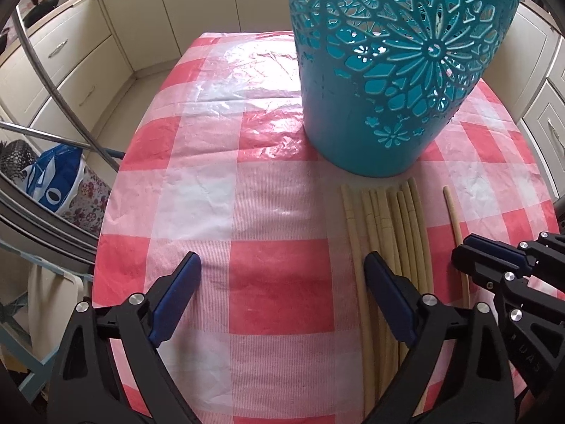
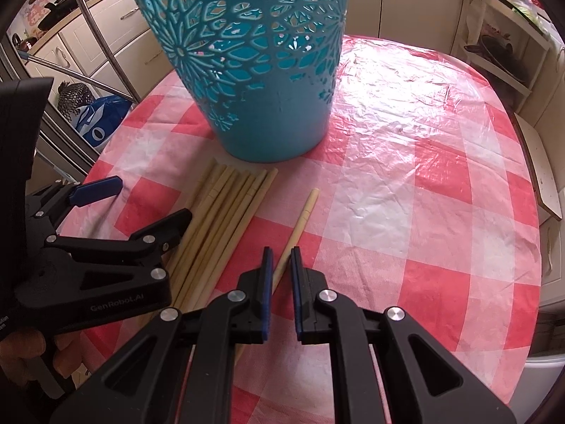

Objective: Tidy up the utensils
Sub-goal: 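Lower the left tool to the wooden chopsticks and grasp one stick, then lift the stick with the left tool and drop it into the teal basket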

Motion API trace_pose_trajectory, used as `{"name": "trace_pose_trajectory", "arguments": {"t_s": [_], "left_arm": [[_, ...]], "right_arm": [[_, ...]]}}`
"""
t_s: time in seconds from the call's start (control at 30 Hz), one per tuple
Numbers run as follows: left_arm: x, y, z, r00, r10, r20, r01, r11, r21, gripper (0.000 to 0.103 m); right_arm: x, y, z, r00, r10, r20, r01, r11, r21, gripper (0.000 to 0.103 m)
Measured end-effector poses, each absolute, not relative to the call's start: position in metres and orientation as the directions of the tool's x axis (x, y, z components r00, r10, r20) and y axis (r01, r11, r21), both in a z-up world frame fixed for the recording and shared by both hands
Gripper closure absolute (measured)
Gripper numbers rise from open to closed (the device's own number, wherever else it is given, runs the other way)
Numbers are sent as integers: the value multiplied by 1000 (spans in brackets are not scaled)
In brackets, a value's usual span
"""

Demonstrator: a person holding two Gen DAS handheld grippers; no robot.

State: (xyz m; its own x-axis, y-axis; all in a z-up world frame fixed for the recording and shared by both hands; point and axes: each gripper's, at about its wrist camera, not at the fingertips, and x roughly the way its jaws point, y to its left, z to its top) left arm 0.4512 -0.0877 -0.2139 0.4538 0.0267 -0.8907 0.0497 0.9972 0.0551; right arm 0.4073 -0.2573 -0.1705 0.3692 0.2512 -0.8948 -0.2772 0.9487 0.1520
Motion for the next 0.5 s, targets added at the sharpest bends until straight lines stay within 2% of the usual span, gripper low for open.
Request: {"name": "trace_pose_trajectory", "arguments": {"t_s": [0.03,0.2,0.23,0.27,0.3,0.33,0.37,0.5], "left_arm": [[453,-89,-213,457,17,-889,59,997,49,23],[461,-95,-210,464,-15,-886,104,994,37,42],[462,-96,-210,467,-23,-884,113,993,34,51],[462,-98,-209,473,-36,-881,128,991,28,64],[462,-99,-208,475,-41,-879,138,990,29,70],[462,-100,-207,471,-52,-880,150,989,22,86],[463,-99,-207,463,-79,-883,162,987,-4,96],[463,-84,-202,429,-157,-890,155,983,-98,98]], "right_arm": [[409,-258,-171,373,254,-892,-275,949,155,92],[411,-257,-170,383,252,-889,-277,949,149,92],[411,-255,-170,385,245,-890,-284,949,138,92],[411,-253,-170,386,240,-891,-290,948,130,92],[411,-253,-170,384,238,-892,-293,948,127,92],[411,-252,-170,383,239,-893,-292,948,128,92],[412,-252,-170,381,240,-893,-292,948,130,93],[413,-252,-170,377,246,-893,-287,948,139,95]]}}
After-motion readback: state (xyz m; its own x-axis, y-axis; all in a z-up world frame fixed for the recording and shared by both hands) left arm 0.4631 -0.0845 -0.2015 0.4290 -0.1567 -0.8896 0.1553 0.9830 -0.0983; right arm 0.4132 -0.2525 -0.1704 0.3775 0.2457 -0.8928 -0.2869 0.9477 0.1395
